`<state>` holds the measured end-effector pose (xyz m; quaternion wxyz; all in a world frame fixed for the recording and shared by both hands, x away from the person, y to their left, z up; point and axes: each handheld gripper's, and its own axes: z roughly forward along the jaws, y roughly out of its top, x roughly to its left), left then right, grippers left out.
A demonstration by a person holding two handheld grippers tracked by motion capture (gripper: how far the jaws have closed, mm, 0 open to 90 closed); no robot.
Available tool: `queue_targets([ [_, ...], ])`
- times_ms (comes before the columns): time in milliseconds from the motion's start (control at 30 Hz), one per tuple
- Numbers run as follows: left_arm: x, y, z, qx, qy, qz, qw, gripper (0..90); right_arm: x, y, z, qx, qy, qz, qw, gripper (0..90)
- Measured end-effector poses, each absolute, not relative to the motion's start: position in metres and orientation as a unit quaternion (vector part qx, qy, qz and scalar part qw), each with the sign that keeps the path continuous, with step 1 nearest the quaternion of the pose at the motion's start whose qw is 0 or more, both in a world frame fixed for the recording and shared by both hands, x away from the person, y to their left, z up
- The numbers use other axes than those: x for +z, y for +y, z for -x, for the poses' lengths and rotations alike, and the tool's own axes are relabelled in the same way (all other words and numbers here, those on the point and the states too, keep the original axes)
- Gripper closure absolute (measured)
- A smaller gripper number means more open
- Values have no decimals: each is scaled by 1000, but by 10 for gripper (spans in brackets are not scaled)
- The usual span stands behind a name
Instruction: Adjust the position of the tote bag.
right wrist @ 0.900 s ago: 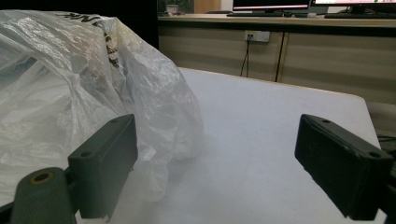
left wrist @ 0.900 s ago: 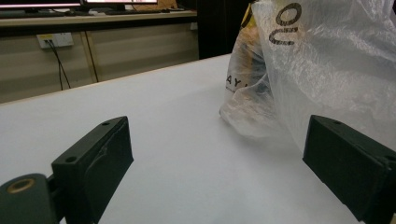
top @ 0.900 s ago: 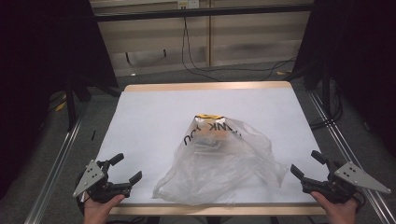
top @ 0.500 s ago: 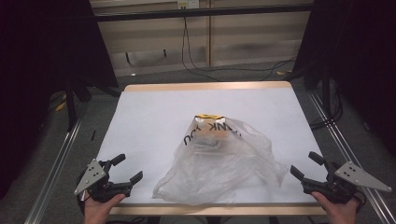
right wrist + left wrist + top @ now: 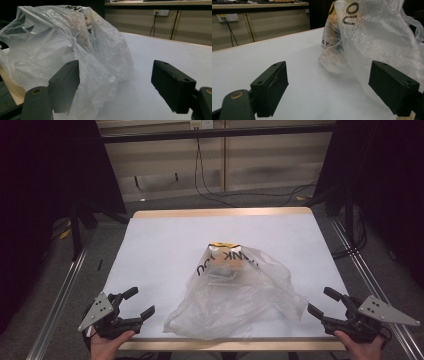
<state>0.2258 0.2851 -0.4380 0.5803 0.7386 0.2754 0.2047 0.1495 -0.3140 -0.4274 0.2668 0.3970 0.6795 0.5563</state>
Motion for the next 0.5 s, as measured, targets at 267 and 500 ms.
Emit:
queue_targets([
  [267,-435,277,-217,186,265,-739,590,163,-425,-305,-147,553,696,-380,255,245],
  [500,-431,266,-211,166,244,-748,594,166,-426,-297,-149,546,712,-371,241,259],
])
